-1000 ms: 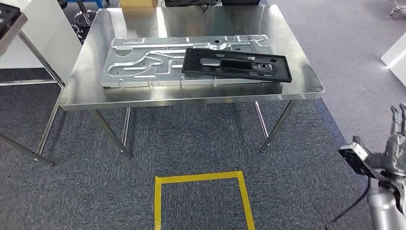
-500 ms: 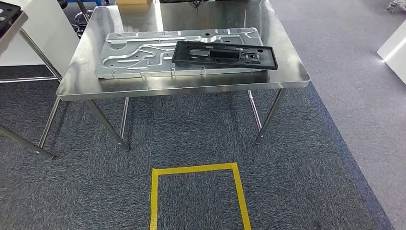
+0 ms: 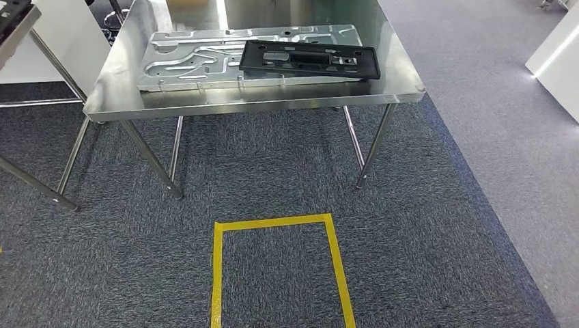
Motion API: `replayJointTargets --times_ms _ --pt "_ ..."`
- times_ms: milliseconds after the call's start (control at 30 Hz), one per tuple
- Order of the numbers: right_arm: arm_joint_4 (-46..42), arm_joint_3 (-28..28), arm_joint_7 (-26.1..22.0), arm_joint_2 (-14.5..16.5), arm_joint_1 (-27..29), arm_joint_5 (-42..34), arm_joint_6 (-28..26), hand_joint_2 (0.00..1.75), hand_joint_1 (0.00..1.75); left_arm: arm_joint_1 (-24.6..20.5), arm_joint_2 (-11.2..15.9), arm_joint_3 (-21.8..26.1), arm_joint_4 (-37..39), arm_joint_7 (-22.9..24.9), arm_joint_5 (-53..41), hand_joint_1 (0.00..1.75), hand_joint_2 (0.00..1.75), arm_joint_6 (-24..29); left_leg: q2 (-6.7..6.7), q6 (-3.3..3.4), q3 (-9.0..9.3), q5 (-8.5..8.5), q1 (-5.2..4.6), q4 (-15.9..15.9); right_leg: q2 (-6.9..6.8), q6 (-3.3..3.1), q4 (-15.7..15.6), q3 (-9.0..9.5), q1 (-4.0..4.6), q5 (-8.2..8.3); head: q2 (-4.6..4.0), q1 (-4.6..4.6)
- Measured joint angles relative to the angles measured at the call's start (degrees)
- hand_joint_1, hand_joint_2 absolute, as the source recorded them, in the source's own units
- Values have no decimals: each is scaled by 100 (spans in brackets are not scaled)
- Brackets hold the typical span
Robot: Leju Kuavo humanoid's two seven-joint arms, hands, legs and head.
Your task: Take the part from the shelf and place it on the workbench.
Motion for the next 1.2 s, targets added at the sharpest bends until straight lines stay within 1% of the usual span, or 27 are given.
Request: replayJointTargets --times_ms 67,133,200,267,300,333,367,400,433,500,533,567,633,667,700,767,800,833,867,900,933,967,1000,1033,1067,1133,1200 --pt "14 1 -140 -16 -20 -32 73 0 0 14 5 0 -3 -31 -10 0 0 0 -1 -85 -42 99 9 34 11 -154 -164 51 46 -94 0 -1" --pt "30 -1 -265 -31 -49 -73 159 0 0 26 7 0 -3 -62 -25 0 0 -1 -8 -153 -99 1 42 100 -20 -281 -140 -68 57 25 0 -1" --pt "40 -3 -353 -45 -84 -84 253 0 0 30 7 -1 -3 -80 -42 0 0 -4 -13 -187 -229 -567 69 536 -48 -375 -143 -240 71 188 0 -2" --pt "49 -3 -428 -52 -94 -87 348 0 0 24 7 -2 -3 -86 -52 0 0 -7 -13 -202 -342 -1138 74 1293 -60 -411 -136 -452 114 360 0 -3" --pt "58 -4 -460 -52 -95 -112 411 0 0 22 7 -2 -3 -87 -52 0 0 -8 -13 -199 -341 -1212 74 1608 -68 -420 -132 -564 139 447 0 -2" --pt "69 -11 -495 -51 -95 -161 478 0 0 20 7 -2 -3 -87 -52 0 0 -8 -14 -184 -276 -1131 71 1775 -77 -424 -127 -679 163 531 0 -2" --pt "80 -28 -530 -48 -94 -230 537 0 0 19 7 -2 -3 -87 -53 0 0 -9 -16 -152 -115 -959 64 1744 -81 -425 -125 -797 187 618 0 -2" --pt "90 -52 -557 -39 -94 -300 574 0 0 16 7 -2 -3 -87 -56 0 0 -10 -17 -103 150 -806 48 1507 -80 -423 -123 -909 206 708 0 -2" --pt "97 -79 -582 -23 -95 -359 587 0 0 9 9 -3 -4 -85 -61 0 0 -11 -18 -44 539 -773 25 1074 -76 -413 -120 -1002 223 791 0 -2" --pt "108 -135 -616 10 -92 -444 582 0 0 -11 12 -4 -8 -77 -70 0 0 -14 -19 51 1324 -974 -41 19 -75 -375 -111 -1108 236 939 0 -1" --pt "114 -161 -630 19 -90 -473 582 0 0 -17 14 -5 -9 -70 -72 0 0 -16 -19 79 1549 -1074 -75 -316 -83 -347 -120 -1125 226 1009 0 -1" --pt "120 -188 -639 21 -85 -499 581 0 0 -19 14 -5 -9 -62 -74 0 0 -19 -20 101 1620 -1090 -103 -491 -92 -316 -136 -1135 210 1086 0 0" --pt "133 -243 -649 20 -78 -532 564 0 0 -16 16 -4 -7 -37 -74 0 0 -22 3 169 1524 -945 -106 -521 -85 -254 -118 -1182 177 1074 0 1" --pt "136 -267 -653 19 -76 -539 547 0 0 -15 19 -3 -6 -27 -75 0 0 -23 18 213 1450 -857 -99 -540 -72 -230 10 -1234 168 881 0 1" --pt "138 -286 -661 19 -72 -540 528 0 0 -14 20 -3 -5 -19 -75 0 0 -21 31 248 1353 -765 -92 -541 -59 -211 247 -1304 160 578 0 2" --pt "138 -307 -677 18 -65 -519 503 0 0 -5 22 -2 -5 -25 -83 0 0 -13 21 278 1121 -614 -104 -511 -46 -180 991 -1450 149 -26 0 2" --pt "138 -310 -675 16 -60 -483 502 0 0 2 22 -2 -5 -40 -90 0 0 -9 9 270 995 -540 -106 -492 -44 -167 1353 -1490 147 -103 0 2" --pt "138 -309 -663 15 -58 -421 505 0 0 8 22 -2 -5 -56 -100 0 0 -7 -3 256 859 -464 -107 -465 -42 -158 1616 -1489 144 7 0 2" --pt "139 -302 -645 12 -57 -341 509 0 0 13 22 -2 -5 -72 -108 0 0 -6 -18 239 719 -388 -107 -429 -36 -156 1726 -1425 141 241 0 2" --pt "139 -286 -622 6 -57 -260 512 0 0 14 22 -2 -5 -80 -116 0 0 -5 -42 220 579 -313 -106 -383 -16 -163 1653 -1272 136 477 0 2" --pt "139 -266 -601 0 -58 -194 512 0 0 9 22 -2 -5 -83 -119 0 0 -4 -73 199 450 -248 -104 -324 56 -179 1383 -1005 129 565 0 1" --pt "139 -243 -585 -7 -53 -151 514 0 0 2 21 -2 -5 -83 -121 0 0 -1 -117 179 341 -201 -112 -249 148 -200 897 -607 131 470 0 1" --pt "139 -222 -571 -12 -49 -127 521 0 0 -4 19 -3 -5 -83 -123 0 0 5 -160 155 250 -160 -125 -170 229 -227 386 -226 131 246 0 1" --pt "139 -206 -561 -16 -45 -114 533 0 0 -12 17 -3 -5 -83 -127 0 0 12 -203 133 184 -117 -134 -106 285 -257 -13 62 137 29 0 0" --pt "140 -192 -555 -17 -45 -103 552 0 0 -14 15 -4 -5 -82 -131 0 0 20 -251 106 136 -75 -143 -62 277 -290 -264 228 149 -104 0 -1" --pt "148 -169 -548 -17 -49 -82 585 0 0 -7 18 -4 -5 -79 -137 0 0 28 -300 48 61 -44 -125 -6 163 -382 -298 207 143 -94 0 -1" --pt "154 -152 -548 -16 -48 -66 595 0 0 6 20 -4 -5 -68 -148 0 0 31 -239 -20 -78 -347 -90 323 27 -462 -309 144 134 -8 0 -1"
